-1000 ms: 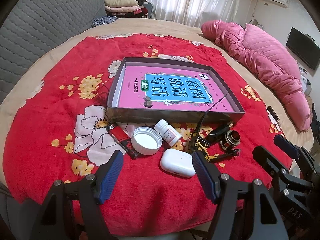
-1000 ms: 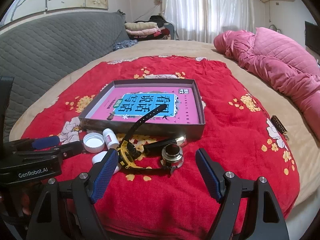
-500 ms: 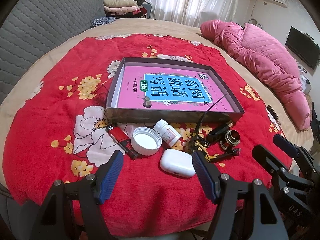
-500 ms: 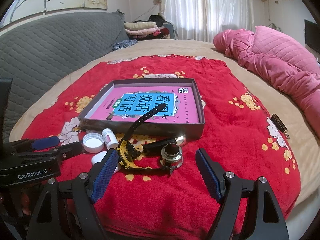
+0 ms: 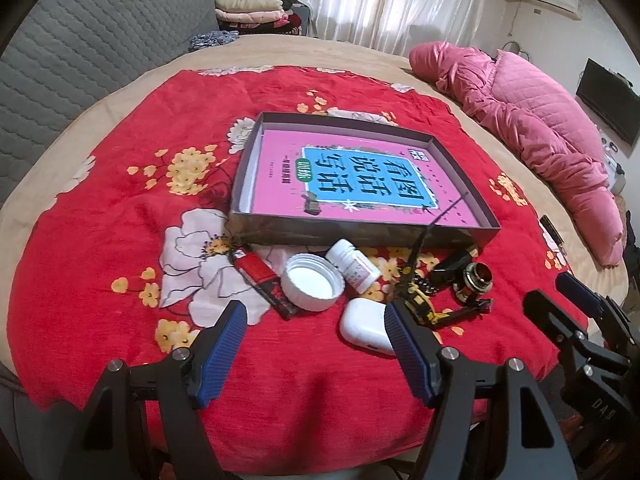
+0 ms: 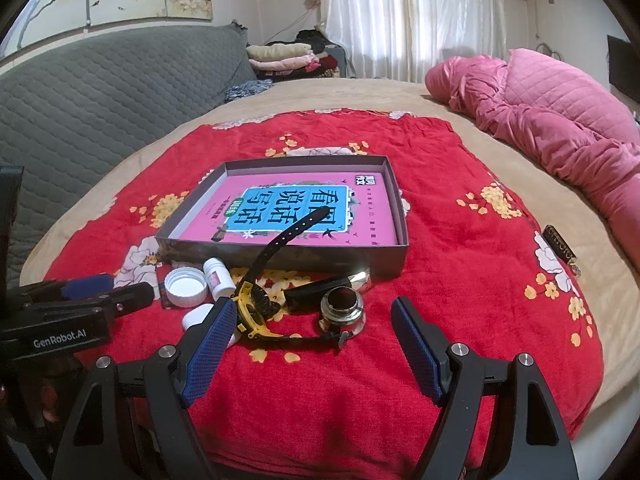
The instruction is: Organize rigid objects
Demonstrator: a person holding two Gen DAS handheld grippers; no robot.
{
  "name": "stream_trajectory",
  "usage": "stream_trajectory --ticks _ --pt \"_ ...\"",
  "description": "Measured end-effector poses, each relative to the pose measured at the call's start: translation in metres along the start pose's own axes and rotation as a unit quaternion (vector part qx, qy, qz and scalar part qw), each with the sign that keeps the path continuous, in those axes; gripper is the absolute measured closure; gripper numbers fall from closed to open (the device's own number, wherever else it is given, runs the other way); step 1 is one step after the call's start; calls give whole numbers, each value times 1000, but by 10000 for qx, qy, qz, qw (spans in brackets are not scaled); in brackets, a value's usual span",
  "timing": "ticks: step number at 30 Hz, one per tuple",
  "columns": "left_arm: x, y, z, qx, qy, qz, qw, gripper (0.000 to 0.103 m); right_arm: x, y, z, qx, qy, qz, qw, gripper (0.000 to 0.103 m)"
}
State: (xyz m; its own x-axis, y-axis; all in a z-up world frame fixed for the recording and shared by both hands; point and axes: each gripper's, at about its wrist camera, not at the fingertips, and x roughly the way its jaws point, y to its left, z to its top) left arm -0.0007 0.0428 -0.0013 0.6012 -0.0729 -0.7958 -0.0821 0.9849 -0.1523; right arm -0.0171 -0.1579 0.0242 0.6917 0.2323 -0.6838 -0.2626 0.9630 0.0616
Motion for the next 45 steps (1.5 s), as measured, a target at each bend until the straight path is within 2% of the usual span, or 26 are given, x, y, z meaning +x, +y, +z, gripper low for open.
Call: stream_trajectory --ticks 8,14,30,40,45 --pt "7 21 0 -217 67 141 9996 32 4 -10 -1 150 13 23 9999 23" --pt "14 19 -3 -160 151 172 9996 32 6 -17 -1 263 33 26 9996 23" --pt "50 2 1 532 215 375 9976 32 24 -33 -4 453 236 -37 9987 23" --pt "68 1 2 781 402 209 9959 32 32 -35 -6 478 354 -32 9982 23" --pt "77 2 3 897 482 252 9945 32 43 -36 -8 440 477 -86 9979 23"
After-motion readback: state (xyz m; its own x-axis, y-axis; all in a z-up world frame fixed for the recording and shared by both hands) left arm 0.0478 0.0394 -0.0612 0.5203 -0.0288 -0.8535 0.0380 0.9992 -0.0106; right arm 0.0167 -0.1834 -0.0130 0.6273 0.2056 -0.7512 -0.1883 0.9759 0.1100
